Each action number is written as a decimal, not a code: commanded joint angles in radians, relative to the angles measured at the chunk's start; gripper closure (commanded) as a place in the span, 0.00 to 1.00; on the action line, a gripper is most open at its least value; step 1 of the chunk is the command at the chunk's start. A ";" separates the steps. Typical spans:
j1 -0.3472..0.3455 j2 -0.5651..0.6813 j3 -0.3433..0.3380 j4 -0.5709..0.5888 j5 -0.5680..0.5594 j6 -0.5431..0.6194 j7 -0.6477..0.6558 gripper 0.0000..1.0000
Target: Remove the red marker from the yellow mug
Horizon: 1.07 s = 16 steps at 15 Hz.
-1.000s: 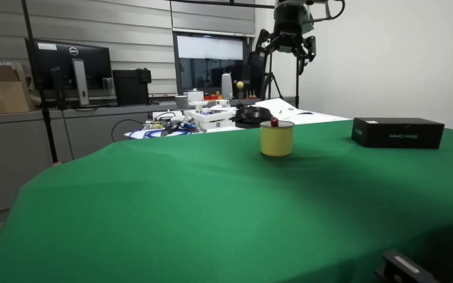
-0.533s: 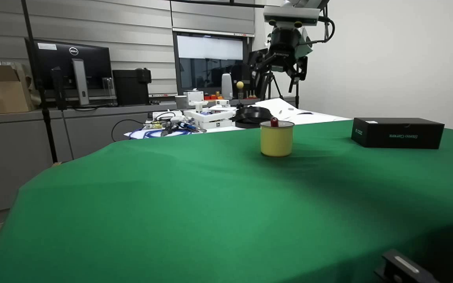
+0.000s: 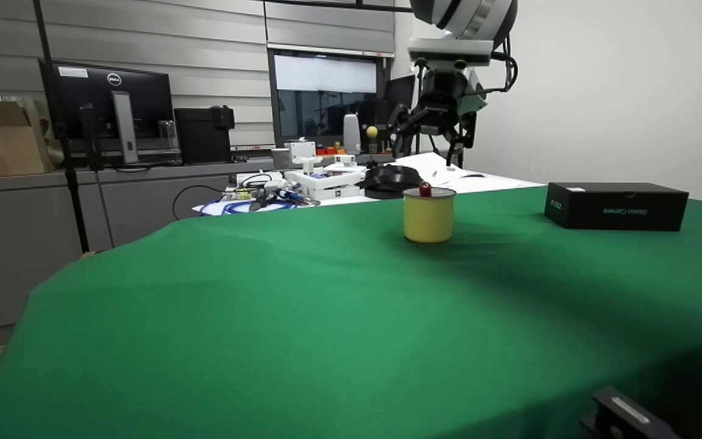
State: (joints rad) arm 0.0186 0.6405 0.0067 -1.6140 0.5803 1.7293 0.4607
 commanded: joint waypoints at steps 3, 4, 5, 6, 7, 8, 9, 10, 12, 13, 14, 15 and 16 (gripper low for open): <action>0.006 0.031 0.002 -0.014 0.025 0.007 0.028 0.00; 0.009 0.035 0.003 -0.017 0.024 0.009 0.027 0.00; 0.012 0.039 0.002 -0.020 0.022 0.013 0.026 0.00; 0.013 0.042 0.003 -0.021 0.020 0.012 0.022 0.00; 0.016 0.045 0.002 -0.023 0.019 0.018 0.022 0.00; 0.017 0.048 0.002 -0.023 0.019 0.021 0.021 0.00; 0.018 0.052 0.001 -0.022 0.014 0.022 0.016 0.00; 0.020 0.055 0.001 -0.022 0.011 0.027 0.010 0.25; 0.023 0.060 0.000 -0.022 -0.001 0.036 0.003 0.32; 0.025 0.061 -0.002 -0.024 -0.005 0.043 0.001 0.40; 0.024 0.063 -0.002 -0.026 -0.007 0.045 -0.002 0.47; 0.024 0.063 -0.003 -0.028 -0.010 0.051 -0.005 0.54; 0.024 0.063 -0.004 -0.031 -0.011 0.059 -0.007 0.61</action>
State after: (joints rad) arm 0.0406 0.7071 0.0069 -1.6377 0.5851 1.7718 0.4525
